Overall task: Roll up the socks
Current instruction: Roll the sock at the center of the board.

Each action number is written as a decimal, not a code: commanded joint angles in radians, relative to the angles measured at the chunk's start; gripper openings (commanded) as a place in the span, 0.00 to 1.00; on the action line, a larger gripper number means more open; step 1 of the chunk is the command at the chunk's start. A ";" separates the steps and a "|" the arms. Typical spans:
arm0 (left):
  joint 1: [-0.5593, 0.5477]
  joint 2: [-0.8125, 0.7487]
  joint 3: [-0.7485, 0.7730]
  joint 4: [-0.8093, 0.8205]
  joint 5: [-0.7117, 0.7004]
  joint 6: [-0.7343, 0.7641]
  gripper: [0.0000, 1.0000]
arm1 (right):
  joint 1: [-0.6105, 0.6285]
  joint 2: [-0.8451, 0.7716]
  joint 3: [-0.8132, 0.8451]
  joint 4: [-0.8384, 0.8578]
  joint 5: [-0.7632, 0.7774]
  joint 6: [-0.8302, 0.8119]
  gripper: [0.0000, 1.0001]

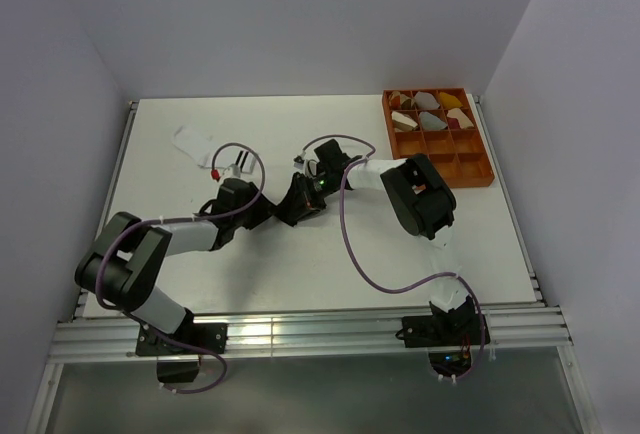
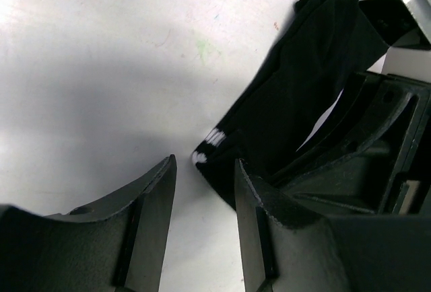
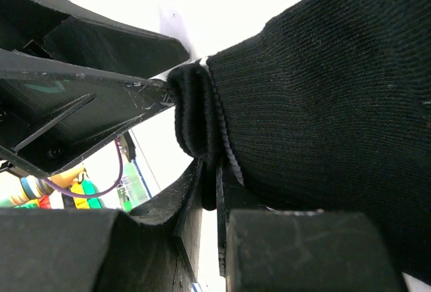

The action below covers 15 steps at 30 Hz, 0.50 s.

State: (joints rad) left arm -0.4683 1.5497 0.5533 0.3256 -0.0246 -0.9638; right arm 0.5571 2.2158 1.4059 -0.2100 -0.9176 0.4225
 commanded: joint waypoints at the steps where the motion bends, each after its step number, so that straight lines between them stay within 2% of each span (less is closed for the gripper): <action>1: -0.004 0.038 0.045 -0.048 -0.020 0.010 0.46 | -0.006 0.030 0.007 -0.009 0.011 -0.002 0.00; 15: -0.039 0.038 0.099 -0.232 -0.098 0.014 0.43 | -0.008 0.033 0.007 0.001 0.016 0.012 0.00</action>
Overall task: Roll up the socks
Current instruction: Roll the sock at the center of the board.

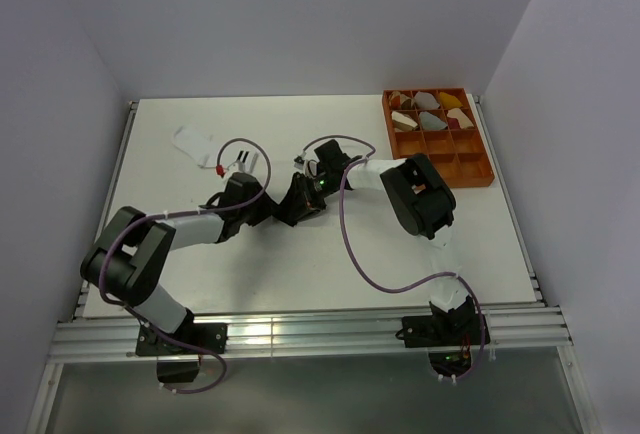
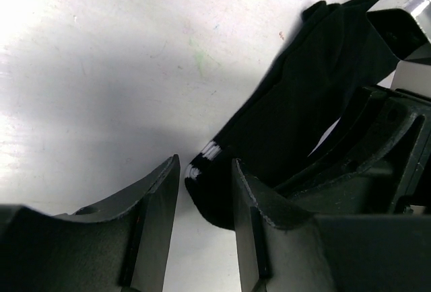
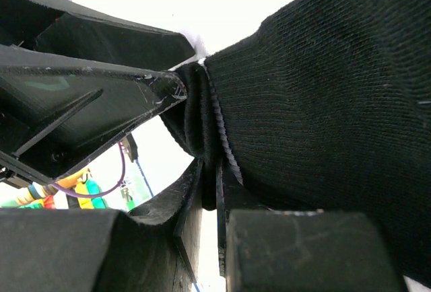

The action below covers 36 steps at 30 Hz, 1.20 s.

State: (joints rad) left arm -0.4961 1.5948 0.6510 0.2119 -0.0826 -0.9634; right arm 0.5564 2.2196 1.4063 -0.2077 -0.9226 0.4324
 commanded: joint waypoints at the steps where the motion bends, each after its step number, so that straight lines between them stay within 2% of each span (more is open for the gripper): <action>1: -0.012 -0.022 -0.001 -0.132 -0.045 0.011 0.43 | -0.006 0.031 0.006 -0.001 0.021 0.003 0.00; 7: -0.010 -0.231 -0.051 -0.149 -0.111 0.002 0.48 | -0.006 0.031 0.002 0.002 0.021 0.002 0.00; 11: -0.004 -0.324 -0.132 -0.085 -0.079 -0.001 0.49 | -0.006 0.032 0.000 0.011 0.019 0.008 0.00; 21: -0.004 -0.200 -0.116 -0.062 -0.013 0.006 0.48 | -0.006 0.025 -0.004 0.011 0.019 0.005 0.00; 36: -0.004 -0.082 -0.054 -0.026 -0.005 0.022 0.47 | -0.007 0.025 -0.006 0.010 0.022 0.000 0.00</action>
State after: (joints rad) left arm -0.5026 1.4929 0.5694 0.1837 -0.0921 -0.9623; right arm 0.5552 2.2242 1.4063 -0.2020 -0.9295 0.4484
